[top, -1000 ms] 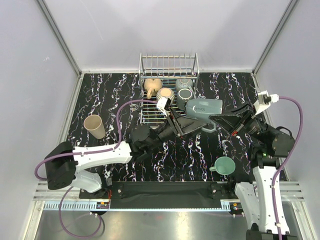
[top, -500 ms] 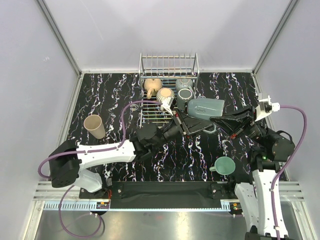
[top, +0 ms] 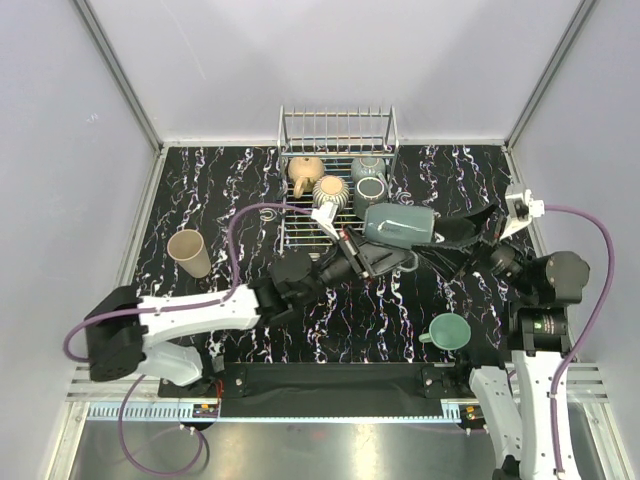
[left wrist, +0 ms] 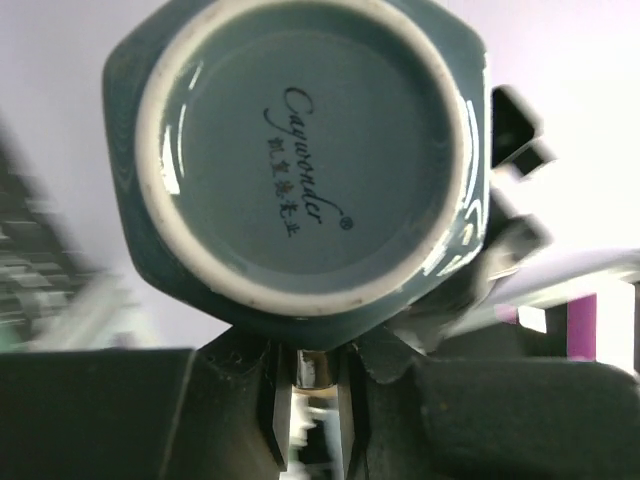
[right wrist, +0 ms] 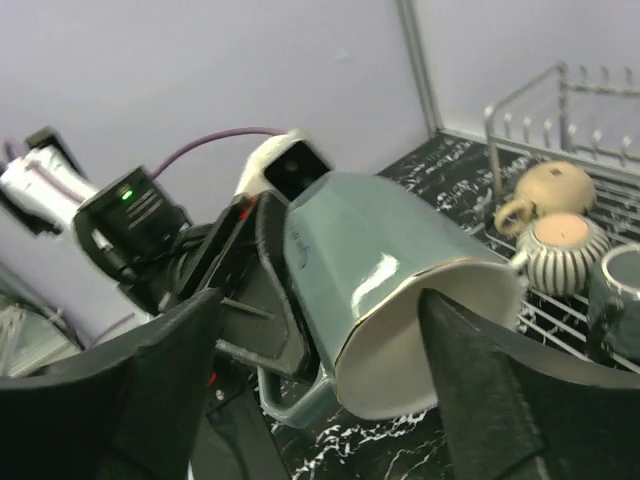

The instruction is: Load the cups into the dish rack

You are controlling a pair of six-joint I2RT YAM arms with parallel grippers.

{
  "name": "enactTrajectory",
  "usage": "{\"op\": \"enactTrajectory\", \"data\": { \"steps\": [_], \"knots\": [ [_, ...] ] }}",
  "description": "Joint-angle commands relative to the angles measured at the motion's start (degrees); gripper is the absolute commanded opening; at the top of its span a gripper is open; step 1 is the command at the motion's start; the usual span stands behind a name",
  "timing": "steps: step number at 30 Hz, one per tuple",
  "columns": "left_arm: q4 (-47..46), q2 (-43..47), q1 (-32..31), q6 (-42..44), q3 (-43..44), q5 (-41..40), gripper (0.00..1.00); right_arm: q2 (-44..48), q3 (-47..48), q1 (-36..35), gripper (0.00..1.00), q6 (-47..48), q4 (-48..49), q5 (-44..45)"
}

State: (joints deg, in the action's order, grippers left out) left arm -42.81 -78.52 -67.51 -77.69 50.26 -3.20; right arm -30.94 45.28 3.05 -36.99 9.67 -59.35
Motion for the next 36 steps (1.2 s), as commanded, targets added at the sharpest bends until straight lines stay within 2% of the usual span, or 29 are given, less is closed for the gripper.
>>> {"op": "enactTrajectory", "data": {
  "steps": [1,2,3,5,6,7,10,12,14,15,17,20,24,26,31,36],
  "knots": [
    [5.42,10.9,0.53,15.26,0.19,-8.39,0.0,-2.71,6.3,-0.32,0.92,7.28,-18.52,8.89],
    [8.32,12.67,0.71,18.51,0.1,-9.88,0.0,-3.77,7.19,-0.32,0.98,8.5,-23.16,10.82],
    [15.05,14.26,0.71,23.85,0.45,-13.64,0.0,-5.69,8.06,-0.32,1.0,8.69,-25.82,12.92],
    [20.63,18.13,1.32,29.06,0.8,-16.82,0.0,-6.67,9.3,-0.32,1.0,8.43,-31.35,20.1],
    [26.49,19.01,1.32,32.22,1.33,-20.58,0.0,-7.03,9.22,-0.32,1.0,8.08,-32.34,22.24],
    [29.85,19.54,1.41,37.91,3.42,-22.53,0.0,-7.2,8.78,-0.32,1.0,7.73,-32.78,24.09],
    [46.02,17.71,5.0,41.74,8.34,-25.8,0.0,-9.04,9.65,-0.32,1.0,7.64,-36.12,29.02],
    [51.48,16.48,9.48,42.7,9.42,-22.74,0.0,-10.88,10.53,-0.32,0.94,8.95,-38.23,29.03],
    [50.98,15.33,14.73,47.35,9.76,-17.83,0.0,-11.95,12.2,-0.32,0.91,9.22,-40.51,29.55],
    [54.55,13.76,16.51,47.37,10.55,-15.02,0.0,-12.91,12.81,-0.32,0.89,9.05,-41.04,29.64],
    [55.64,12.35,20.9,49.12,11.96,-12.02,0.0,-13.62,14.4,-0.32,0.88,8.43,-42.45,29.91],
    [57.49,9.97,23.2,52.19,12.15,-16.03,0.0,-14.76,17.03,-0.32,0.88,8.86,-45.52,31.66],
    [56.61,4.54,26.19,54.3,12.49,-15.52,0.0,-17.39,21.59,-0.32,0.89,10.62,-50.0,32.02],
    [55.65,2.33,26.37,55.01,12.41,-17.7,0.0,-17.93,22.66,-0.32,0.9,11.32,-52.03,33.24],
    [54.24,-4.62,27.07,57.56,14.16,-21.14,0.0,-17.05,23.72,-0.32,0.92,12.73,-52.56,35.53],
    [52.3,-9.53,27.78,57.83,15.48,-20.62,0.0,-17.14,23.02,-0.24,0.92,12.56,-52.04,35.01]
  ]
}}
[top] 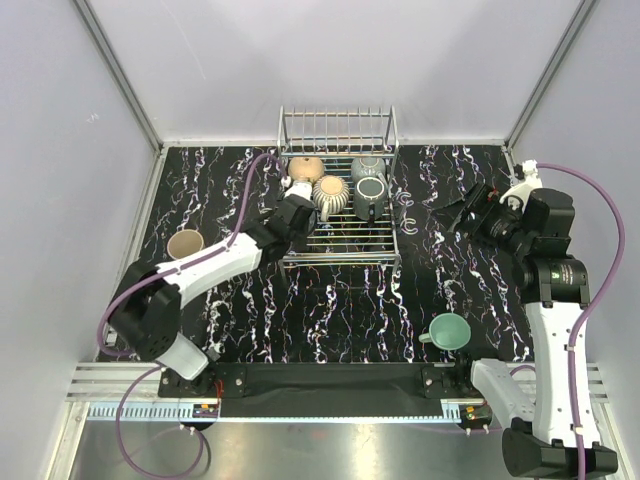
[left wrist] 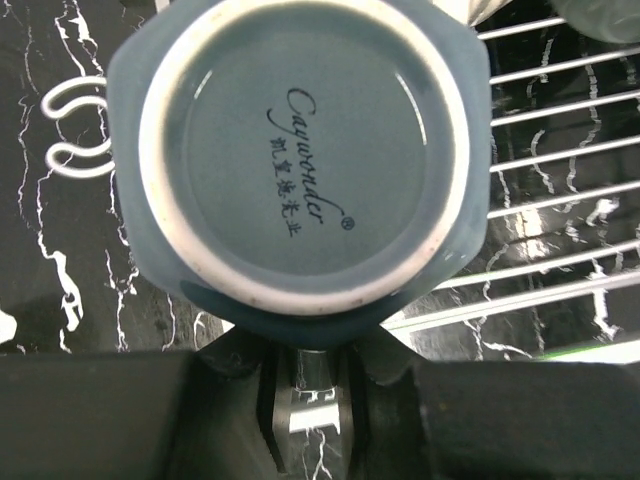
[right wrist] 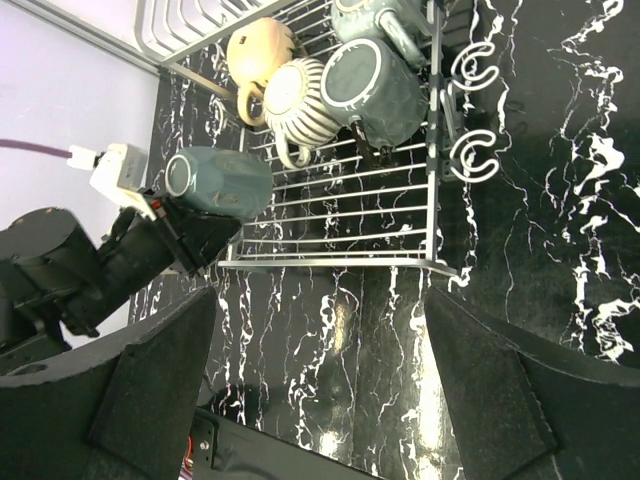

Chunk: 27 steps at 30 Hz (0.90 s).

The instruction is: Load the cups into the dish rack

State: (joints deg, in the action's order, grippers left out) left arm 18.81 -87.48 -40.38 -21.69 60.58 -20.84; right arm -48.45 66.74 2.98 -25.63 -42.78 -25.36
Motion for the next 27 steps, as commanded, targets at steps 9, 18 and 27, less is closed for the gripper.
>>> {"op": "enactTrajectory", "data": {
  "steps": [9,18,27],
  "knots": [
    [-7.48,-7.43,1.97,2.53,11.3,-2.36,0.0,0.89,0.94,-0.26,0.93,1.28,-0.28,0.84],
    [-5.8,-12.27,4.52,3.76,16.76,0.89,0.0,0.9,0.41,-0.26,0.93,1.1,-0.54,0.4],
    [-1.06,-16.49,6.28,0.95,20.72,4.93,0.0,0.11,0.32,-0.26,0.93,-0.82,-2.03,2.07]
  ]
}}
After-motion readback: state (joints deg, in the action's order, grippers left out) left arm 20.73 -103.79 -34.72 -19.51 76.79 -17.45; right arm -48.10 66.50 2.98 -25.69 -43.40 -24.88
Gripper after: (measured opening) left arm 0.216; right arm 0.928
